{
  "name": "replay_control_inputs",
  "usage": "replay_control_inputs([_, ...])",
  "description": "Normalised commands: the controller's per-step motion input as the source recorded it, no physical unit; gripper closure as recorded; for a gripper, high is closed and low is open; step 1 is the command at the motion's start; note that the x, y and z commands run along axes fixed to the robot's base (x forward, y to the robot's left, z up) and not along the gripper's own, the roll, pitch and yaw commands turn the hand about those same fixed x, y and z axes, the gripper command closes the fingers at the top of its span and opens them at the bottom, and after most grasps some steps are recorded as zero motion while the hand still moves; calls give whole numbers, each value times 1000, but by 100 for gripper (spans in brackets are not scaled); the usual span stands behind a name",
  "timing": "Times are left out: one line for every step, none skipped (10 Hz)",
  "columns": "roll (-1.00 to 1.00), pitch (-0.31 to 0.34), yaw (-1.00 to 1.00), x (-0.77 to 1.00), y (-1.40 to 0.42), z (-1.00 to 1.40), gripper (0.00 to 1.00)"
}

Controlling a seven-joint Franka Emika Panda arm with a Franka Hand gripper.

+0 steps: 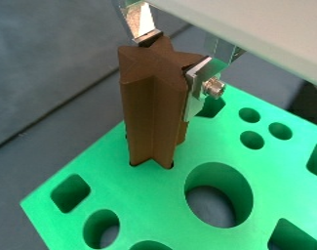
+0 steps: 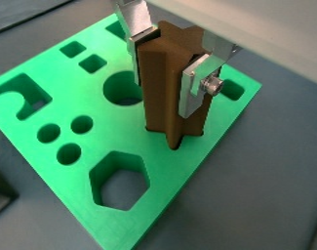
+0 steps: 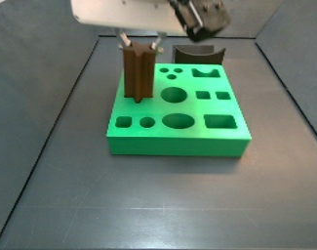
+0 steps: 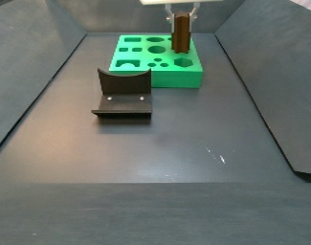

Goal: Insert the star object.

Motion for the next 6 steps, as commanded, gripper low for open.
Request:
replay_control_inputs([97,-19,0,-9,-26,-1000,100])
replay_control_inputs([70,-26,89,-103,0,-1000,100])
replay_control_inputs([46,-47,103,-66,0,-1000,100])
replay_control_inputs([43,-49,397,0,-37,-1000,100])
replay_control_inputs([37,-80,471,63,-51,-1000,100])
replay_control_inputs([-71,-280,46,-63,-40,-651,100])
